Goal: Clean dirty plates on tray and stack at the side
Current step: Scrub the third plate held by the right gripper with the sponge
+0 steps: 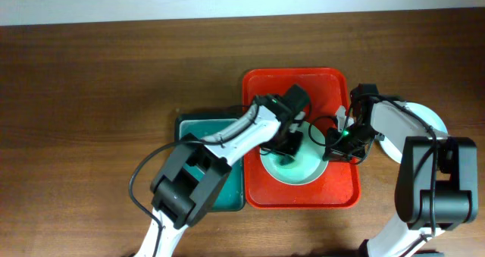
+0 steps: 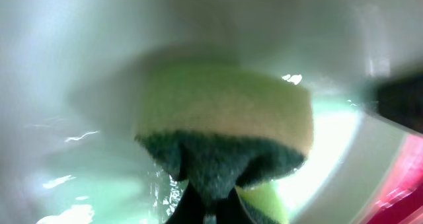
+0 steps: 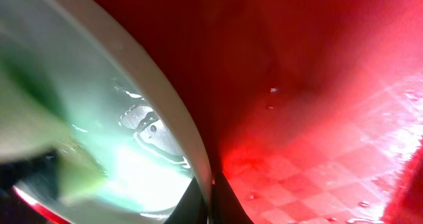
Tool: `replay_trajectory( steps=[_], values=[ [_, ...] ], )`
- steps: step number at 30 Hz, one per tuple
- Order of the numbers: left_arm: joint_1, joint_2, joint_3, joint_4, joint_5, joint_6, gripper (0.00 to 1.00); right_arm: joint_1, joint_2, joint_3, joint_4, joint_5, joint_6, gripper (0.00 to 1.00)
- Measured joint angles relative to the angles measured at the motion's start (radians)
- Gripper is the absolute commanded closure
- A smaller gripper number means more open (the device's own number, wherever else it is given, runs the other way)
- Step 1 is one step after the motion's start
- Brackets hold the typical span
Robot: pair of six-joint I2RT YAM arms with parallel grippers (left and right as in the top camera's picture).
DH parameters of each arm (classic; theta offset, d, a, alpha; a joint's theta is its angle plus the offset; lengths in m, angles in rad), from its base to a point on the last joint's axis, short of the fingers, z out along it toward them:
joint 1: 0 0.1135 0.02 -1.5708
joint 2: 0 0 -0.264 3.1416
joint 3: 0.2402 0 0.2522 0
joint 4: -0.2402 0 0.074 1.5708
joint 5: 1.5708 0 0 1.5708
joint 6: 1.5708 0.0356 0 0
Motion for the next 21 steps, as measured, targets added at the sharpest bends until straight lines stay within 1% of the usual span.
replay_trajectory(
  steps=[1,3,6,8,9,10,11,13,16,18,19,20,21],
  values=[
    [0.025,0.000,0.010,-0.036,-0.062,0.000,1.00,0.005,0.004,0.000,0.001,-0.012,0.000,0.96],
    [0.036,-0.002,0.014,-0.054,-0.110,0.001,1.00,0.006,0.006,0.000,0.001,-0.019,0.000,0.96],
    [0.035,-0.002,0.016,-0.046,-0.111,0.003,1.00,0.006,0.006,0.000,0.001,-0.019,0.000,0.96],
    [0.053,-0.001,-0.002,0.038,0.003,0.005,1.00,0.005,0.006,0.000,-0.004,-0.014,0.000,0.96],
    [0.051,0.013,-0.006,0.135,0.092,0.005,1.00,0.005,0.006,0.001,-0.006,-0.010,0.000,0.96],
    [0.039,0.029,-0.005,0.194,0.152,0.005,1.00,0.002,0.005,0.002,-0.011,-0.003,0.001,0.96],
    [0.018,0.040,-0.005,0.225,0.201,0.005,1.00,0.001,0.005,0.002,-0.012,-0.003,0.001,0.96],
    [-0.031,0.048,-0.005,0.235,0.251,0.004,1.00,0.001,0.005,0.002,-0.012,-0.003,0.002,0.96],
    [-0.041,0.050,0.000,0.197,0.260,0.005,1.00,0.000,0.006,0.002,-0.013,-0.003,0.003,0.96],
    [-0.015,0.053,0.024,0.090,0.235,0.005,1.00,0.000,0.006,0.002,-0.013,-0.004,0.003,0.96],
    [0.011,0.053,0.038,0.020,0.202,0.005,1.00,0.004,0.008,0.002,-0.004,-0.020,0.003,0.96],
    [0.033,0.053,0.058,-0.033,0.136,0.005,1.00,0.012,0.008,0.002,0.001,-0.026,0.003,0.96],
    [0.042,0.052,0.071,-0.063,0.078,0.005,1.00,0.012,0.009,0.002,0.002,-0.027,0.004,0.96]
  ],
)
